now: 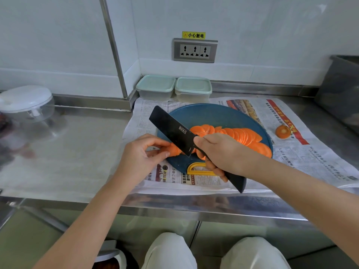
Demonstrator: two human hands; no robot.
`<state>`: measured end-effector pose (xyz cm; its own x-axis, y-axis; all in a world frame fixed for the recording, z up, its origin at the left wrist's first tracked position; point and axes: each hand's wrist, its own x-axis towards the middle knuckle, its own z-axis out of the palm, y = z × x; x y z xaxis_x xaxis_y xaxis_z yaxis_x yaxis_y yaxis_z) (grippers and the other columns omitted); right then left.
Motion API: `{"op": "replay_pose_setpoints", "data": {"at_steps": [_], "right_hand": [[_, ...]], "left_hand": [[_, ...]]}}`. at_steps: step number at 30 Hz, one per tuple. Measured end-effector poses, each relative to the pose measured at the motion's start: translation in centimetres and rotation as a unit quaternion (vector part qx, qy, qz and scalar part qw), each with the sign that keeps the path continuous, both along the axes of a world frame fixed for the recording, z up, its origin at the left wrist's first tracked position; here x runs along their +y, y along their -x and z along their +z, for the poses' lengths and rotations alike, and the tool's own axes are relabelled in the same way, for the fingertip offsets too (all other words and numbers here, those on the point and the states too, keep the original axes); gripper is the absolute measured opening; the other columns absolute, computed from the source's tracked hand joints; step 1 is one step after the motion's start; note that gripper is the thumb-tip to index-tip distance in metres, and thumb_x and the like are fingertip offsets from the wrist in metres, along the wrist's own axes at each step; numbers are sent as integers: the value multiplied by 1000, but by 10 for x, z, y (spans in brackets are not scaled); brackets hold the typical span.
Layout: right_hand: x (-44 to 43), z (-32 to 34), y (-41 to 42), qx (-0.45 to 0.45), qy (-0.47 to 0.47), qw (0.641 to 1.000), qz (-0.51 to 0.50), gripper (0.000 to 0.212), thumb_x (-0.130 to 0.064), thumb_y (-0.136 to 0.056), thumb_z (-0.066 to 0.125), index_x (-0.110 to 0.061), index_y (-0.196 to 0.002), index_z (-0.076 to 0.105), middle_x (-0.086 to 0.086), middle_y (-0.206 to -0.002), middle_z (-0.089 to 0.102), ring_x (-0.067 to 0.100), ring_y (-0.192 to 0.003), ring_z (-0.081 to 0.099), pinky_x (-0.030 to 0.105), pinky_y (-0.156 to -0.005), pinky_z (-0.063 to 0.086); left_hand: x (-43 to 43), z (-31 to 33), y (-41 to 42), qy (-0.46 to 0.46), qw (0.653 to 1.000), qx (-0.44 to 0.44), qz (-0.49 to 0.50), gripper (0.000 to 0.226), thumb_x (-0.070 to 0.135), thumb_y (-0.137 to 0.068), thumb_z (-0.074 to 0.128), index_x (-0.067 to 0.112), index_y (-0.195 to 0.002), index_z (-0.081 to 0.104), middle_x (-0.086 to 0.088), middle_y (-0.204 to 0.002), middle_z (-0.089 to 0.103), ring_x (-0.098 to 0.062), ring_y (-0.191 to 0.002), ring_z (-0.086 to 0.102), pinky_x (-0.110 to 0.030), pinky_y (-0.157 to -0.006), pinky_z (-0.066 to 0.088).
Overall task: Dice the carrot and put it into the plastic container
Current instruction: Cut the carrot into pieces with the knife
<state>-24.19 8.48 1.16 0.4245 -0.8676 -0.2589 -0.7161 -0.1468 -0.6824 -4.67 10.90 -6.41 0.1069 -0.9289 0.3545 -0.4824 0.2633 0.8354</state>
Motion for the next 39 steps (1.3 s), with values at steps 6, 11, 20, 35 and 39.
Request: {"op": "replay_pose_setpoints", "data": {"at_steps": [6,11,20,35,39], "right_hand": [[3,2,2,-5,-13,1000,0,38,-32,-103,32,-9,-80,50,6,-54,46,17,-38,43,23,-36,39],[5,3,3,9,-4,1000,8,38,-31,-103,31,-8,-80,49,5,-51,45,16,-36,43,24,-37,39],[8,7,3,30,23,999,26,38,-30,-104,30,-14,-75,45,1,-50,42,15,-36,43,29,-40,42],[6,-10,-18,120,125,983,58,38,-28,-104,21,-17,-75,42,-2,-68,45,11,-58,42,21,-56,36],[1,-11,-23,123,113,984,59,39,-27,-104,22,-21,-68,36,-1,-67,46,15,-58,45,23,-54,38]], "left_hand": [[1,0,0,-11,1000,-11,14,25,8,-74,78,29,-86,69,10,-91,68,-6,-90,65,-18,-85,53],[0,-2,-1,-14,1000,4,15,20,10,-74,78,24,-87,72,5,-91,69,-9,-90,66,-27,-84,55],[1,-1,-1,2,1000,-14,5,23,5,-74,77,24,-86,72,3,-87,67,-5,-85,65,-12,-79,51],[0,-4,-3,5,1000,14,16,23,3,-69,80,18,-85,75,-1,-85,71,-11,-77,69,-27,-80,56],[0,-3,-3,15,1000,18,14,27,1,-69,80,23,-83,73,4,-85,71,-7,-76,69,-21,-78,55]]}}
